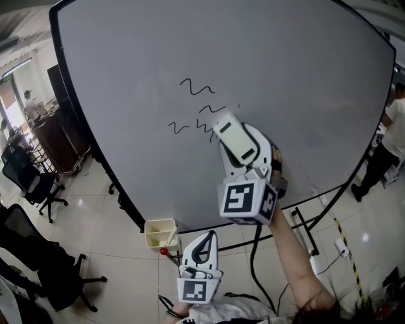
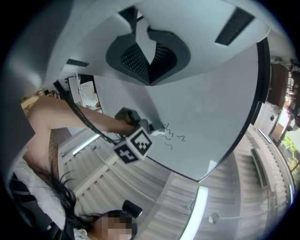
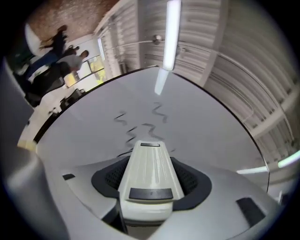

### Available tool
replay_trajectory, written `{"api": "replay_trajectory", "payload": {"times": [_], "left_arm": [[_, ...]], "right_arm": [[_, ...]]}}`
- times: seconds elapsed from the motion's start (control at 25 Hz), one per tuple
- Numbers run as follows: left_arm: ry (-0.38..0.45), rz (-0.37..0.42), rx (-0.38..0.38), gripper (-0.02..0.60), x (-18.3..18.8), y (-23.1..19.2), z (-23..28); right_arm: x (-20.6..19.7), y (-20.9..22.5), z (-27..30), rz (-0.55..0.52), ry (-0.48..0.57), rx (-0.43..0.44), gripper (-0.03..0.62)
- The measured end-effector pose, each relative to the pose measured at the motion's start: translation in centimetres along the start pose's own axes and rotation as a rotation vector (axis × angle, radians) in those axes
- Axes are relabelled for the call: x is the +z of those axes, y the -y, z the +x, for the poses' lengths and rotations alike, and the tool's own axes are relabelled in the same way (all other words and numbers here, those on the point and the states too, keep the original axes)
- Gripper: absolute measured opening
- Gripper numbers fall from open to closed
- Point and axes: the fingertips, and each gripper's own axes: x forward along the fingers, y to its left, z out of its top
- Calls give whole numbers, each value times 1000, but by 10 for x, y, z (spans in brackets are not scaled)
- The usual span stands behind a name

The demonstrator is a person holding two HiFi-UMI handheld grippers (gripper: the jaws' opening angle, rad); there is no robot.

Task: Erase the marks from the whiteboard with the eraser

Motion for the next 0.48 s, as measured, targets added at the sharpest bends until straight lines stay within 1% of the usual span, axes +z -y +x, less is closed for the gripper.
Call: {"api": "replay_trajectory", "payload": {"times": [0.08,0.12,0.16,0.2,0.28,0.32,0.36,0.4,0.48], "left_arm": [[-1,-2,20,3,0,-4,-1],[2,2,26,3,0,-5,-2],[3,4,32,3,1,-7,-2],[2,0,40,3,1,-9,-3],[-5,-7,57,3,-1,-14,-5],[-8,-6,63,3,-2,-16,-6],[-11,-8,69,3,-3,-18,-7],[-12,-15,76,3,-4,-19,-9],[-13,-24,91,3,-5,-23,-11]], "right_arm": [[25,54,7,157,33,-65,278],[30,63,8,196,41,-82,278],[29,54,6,189,41,-81,278],[21,29,3,136,32,-54,278],[-6,-42,-7,-43,-6,44,278],[-16,-65,-10,-120,-17,75,278],[-20,-72,-11,-158,-16,82,278],[-15,-63,-8,-147,-6,70,278],[11,-16,3,-29,25,16,278]]}}
